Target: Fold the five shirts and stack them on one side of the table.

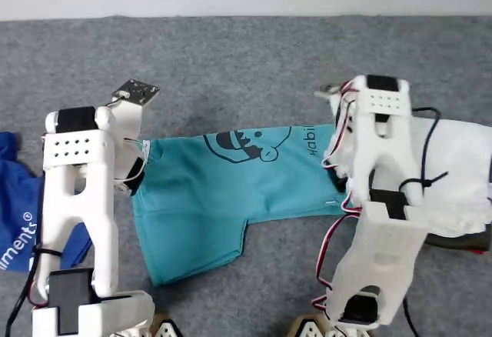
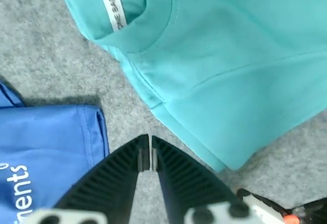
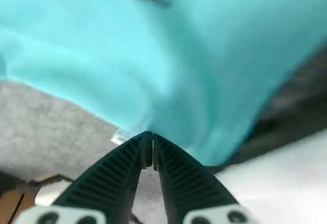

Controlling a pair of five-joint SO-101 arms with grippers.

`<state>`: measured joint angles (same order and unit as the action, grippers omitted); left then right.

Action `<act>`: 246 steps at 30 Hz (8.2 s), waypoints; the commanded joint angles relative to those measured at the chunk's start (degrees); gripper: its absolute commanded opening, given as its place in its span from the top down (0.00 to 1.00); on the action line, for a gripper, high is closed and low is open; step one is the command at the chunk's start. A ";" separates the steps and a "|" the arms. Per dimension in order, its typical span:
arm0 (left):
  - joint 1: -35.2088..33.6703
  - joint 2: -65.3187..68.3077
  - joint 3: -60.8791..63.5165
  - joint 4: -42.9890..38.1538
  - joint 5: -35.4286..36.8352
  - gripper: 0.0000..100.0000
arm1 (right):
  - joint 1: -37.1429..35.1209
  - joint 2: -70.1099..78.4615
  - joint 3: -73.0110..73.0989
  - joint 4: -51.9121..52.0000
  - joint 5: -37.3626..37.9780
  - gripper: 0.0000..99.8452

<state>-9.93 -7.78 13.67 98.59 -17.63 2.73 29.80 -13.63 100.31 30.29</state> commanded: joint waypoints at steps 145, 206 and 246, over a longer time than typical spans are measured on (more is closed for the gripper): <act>-35.08 -14.77 4.97 0.44 -14.33 0.98 | -2.77 2.24 -19.43 -1.27 -15.30 0.80; -31.56 -14.77 5.32 -1.85 -8.79 0.98 | -43.03 -8.40 -18.29 -7.87 -12.48 0.99; -33.05 -14.95 7.69 -0.79 -8.00 0.98 | -42.51 1.01 -28.40 -13.32 0.44 0.97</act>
<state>-41.32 -20.00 22.02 97.63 -26.07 -44.75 30.07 -39.74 84.31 26.68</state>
